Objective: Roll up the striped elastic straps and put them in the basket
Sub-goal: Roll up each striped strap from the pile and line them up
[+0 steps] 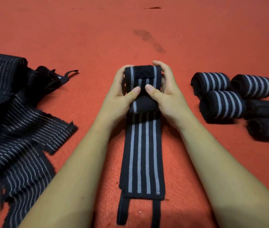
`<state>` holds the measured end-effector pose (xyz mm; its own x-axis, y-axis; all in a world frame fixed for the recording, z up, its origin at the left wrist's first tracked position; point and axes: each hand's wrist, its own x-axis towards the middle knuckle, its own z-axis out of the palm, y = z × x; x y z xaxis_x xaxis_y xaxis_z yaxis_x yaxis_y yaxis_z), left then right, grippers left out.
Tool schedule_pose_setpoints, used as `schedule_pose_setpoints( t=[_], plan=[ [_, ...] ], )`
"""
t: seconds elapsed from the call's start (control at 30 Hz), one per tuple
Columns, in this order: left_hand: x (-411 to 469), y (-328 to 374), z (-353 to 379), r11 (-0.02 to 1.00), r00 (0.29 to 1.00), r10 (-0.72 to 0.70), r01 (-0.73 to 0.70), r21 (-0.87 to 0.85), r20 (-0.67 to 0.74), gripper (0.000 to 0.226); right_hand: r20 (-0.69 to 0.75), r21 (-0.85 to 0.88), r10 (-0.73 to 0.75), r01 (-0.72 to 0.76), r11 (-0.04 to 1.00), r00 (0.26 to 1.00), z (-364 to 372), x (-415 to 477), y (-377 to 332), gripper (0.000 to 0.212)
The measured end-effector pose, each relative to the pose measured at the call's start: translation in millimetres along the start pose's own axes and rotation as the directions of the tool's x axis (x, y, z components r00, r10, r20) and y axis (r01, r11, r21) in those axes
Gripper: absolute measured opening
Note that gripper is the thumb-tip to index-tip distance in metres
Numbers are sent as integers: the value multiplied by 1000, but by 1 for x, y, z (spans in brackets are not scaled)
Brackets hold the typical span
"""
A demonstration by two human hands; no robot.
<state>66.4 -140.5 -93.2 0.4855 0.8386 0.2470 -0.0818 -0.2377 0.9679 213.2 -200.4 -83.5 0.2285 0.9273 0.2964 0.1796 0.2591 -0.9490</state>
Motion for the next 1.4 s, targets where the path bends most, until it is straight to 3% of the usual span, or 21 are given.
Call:
schedule_pose_setpoints(
  t=[0.17,0.27,0.33,0.43,0.53,0.7,1.03,1.2,1.33,1.4],
  plan=[
    [-3,6,7,985,990,-140,143,-101,35,50,-33,-37,-62,61,997,998,-1,0,0,52],
    [-2,9,9,963,977,-212,213,-167,23,69,-6,-31,-59,59,998,998,1,-1,0,53],
    [-1,6,8,968,975,-220,215,-130,-27,69,-8,-1,-45,45,999,999,0,-1,0,53],
    [-3,-1,4,981,980,-194,193,-29,-42,54,-102,81,16,-7,997,995,-6,1,-1,50],
    [-4,0,4,976,975,-219,218,13,44,23,-190,117,45,-22,993,981,-9,5,2,48],
    [-8,8,6,961,957,-275,275,10,95,61,-237,58,37,-24,998,971,-11,6,5,49],
    [-4,5,6,944,948,-317,318,-93,22,21,-124,11,-28,29,1000,992,-22,8,6,50],
    [-2,8,7,907,925,-377,377,-189,38,30,-95,110,33,-23,994,995,-13,8,3,16],
    [-6,12,10,893,913,-382,405,-199,143,48,-172,114,22,-2,993,985,-14,9,1,16],
    [-8,12,11,913,928,-335,363,-189,165,51,-233,177,53,-11,984,971,-18,10,1,27]
  ],
)
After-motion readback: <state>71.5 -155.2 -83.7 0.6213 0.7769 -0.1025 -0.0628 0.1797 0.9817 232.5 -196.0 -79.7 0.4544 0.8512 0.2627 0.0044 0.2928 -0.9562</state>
